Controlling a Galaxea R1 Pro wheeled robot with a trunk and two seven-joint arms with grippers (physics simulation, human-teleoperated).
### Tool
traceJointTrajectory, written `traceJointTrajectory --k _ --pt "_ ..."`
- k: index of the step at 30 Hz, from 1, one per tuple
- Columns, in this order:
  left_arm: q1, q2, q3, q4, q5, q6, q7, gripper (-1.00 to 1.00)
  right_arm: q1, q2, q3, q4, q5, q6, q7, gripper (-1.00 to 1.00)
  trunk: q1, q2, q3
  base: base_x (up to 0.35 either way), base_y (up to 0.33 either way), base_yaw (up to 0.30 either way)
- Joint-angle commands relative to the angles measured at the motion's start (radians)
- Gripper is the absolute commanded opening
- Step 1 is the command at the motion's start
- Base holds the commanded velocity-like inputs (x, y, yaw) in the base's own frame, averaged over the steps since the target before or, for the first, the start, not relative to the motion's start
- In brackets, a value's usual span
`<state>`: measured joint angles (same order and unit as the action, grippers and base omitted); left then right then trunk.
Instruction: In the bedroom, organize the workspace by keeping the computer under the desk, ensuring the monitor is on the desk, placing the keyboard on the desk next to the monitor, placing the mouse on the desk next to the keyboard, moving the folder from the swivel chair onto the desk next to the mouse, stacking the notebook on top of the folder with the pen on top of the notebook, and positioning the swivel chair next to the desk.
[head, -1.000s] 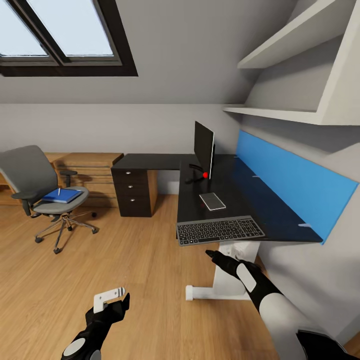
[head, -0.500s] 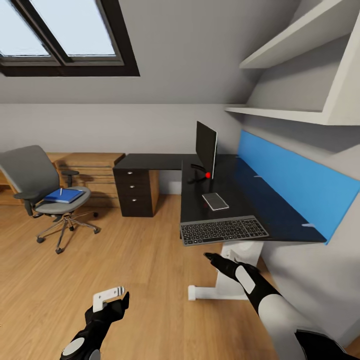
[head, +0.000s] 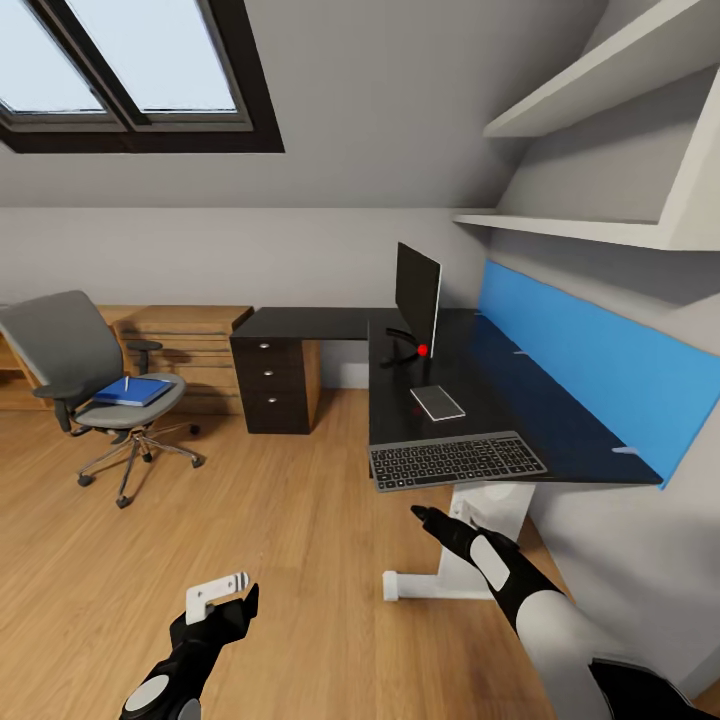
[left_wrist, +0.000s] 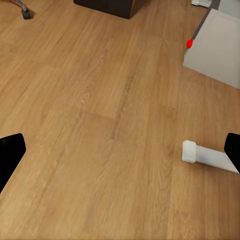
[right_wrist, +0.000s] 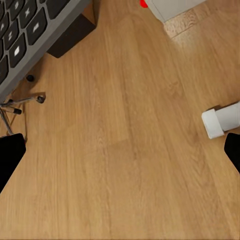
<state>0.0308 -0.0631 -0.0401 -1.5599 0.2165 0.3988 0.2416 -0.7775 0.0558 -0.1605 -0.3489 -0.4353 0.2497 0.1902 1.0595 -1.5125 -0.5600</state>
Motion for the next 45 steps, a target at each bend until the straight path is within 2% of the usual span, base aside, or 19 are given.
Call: traceJointTrajectory --k 1,8,15,29,45 --pt "0.000 0.000 -0.001 -0.002 0.011 0.003 0.008 1.00 0.000 0.000 -0.007 -0.001 -0.004 0.005 0.002 1.00 0.000 0.000 -0.001 0.000 0.001 0.000" --pt "0.000 0.000 -0.001 -0.003 0.011 0.003 0.008 1.00 0.000 0.000 -0.007 0.000 -0.003 -0.009 0.001 1.00 0.000 0.000 -0.001 0.000 0.000 0.000" --pt "0.000 0.000 0.000 -0.004 0.011 0.003 0.008 1.00 0.000 0.002 -0.005 0.037 -0.003 -0.094 -0.008 1.00 0.000 0.000 -0.001 0.000 0.000 0.000" --pt "0.000 0.000 0.001 -0.009 0.011 0.003 0.008 1.00 0.000 0.008 -0.005 0.053 -0.006 -0.104 -0.106 1.00 0.000 0.000 -0.001 0.000 0.000 0.000" --pt "0.000 0.001 0.000 -0.009 0.011 0.005 0.008 1.00 0.000 0.009 -0.005 0.053 -0.008 -0.102 -0.113 1.00 0.000 0.000 -0.001 0.056 0.053 0.000"
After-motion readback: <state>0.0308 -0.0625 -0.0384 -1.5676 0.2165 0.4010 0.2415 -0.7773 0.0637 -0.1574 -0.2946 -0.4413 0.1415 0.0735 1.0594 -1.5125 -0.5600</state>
